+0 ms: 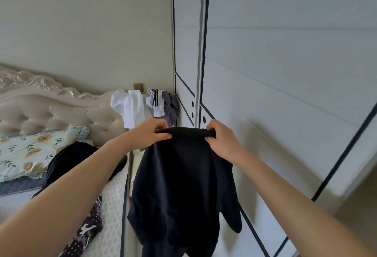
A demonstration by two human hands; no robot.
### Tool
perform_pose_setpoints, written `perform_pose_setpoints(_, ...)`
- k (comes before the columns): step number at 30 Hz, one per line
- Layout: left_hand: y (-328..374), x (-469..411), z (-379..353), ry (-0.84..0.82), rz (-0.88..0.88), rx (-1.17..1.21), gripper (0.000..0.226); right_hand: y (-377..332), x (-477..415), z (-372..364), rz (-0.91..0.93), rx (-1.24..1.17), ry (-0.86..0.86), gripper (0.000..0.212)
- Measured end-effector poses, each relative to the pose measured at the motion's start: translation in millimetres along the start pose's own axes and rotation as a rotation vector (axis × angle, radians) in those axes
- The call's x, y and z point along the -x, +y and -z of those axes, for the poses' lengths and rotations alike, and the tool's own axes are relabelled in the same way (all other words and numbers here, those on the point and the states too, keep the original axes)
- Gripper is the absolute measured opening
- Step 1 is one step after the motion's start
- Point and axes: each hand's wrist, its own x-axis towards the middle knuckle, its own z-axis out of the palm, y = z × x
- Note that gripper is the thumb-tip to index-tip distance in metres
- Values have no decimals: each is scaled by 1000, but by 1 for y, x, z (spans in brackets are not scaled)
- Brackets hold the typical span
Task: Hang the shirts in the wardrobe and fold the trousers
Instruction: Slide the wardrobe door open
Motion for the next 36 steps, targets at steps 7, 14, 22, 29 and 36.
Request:
perform_pose_setpoints(7,36,29,-8,-169,34,262,26,-14,11,6,41,-52,115,20)
perform_pose_setpoints(14,56,36,-29,-255,-6,294,11,-34,16,-2,52,-183,101,29)
perform_pose_setpoints(22,67,33,-32,128,187,559,15,-32,27,-4,63,14,340,26)
perform_pose_setpoints(29,95,26,-25,263,314,877,8,-53,47,-20,-77,-268,119,19)
perform_pose_setpoints(36,102,34,-18,58,277,910,17,-48,39,-16,-43,-195,260,7)
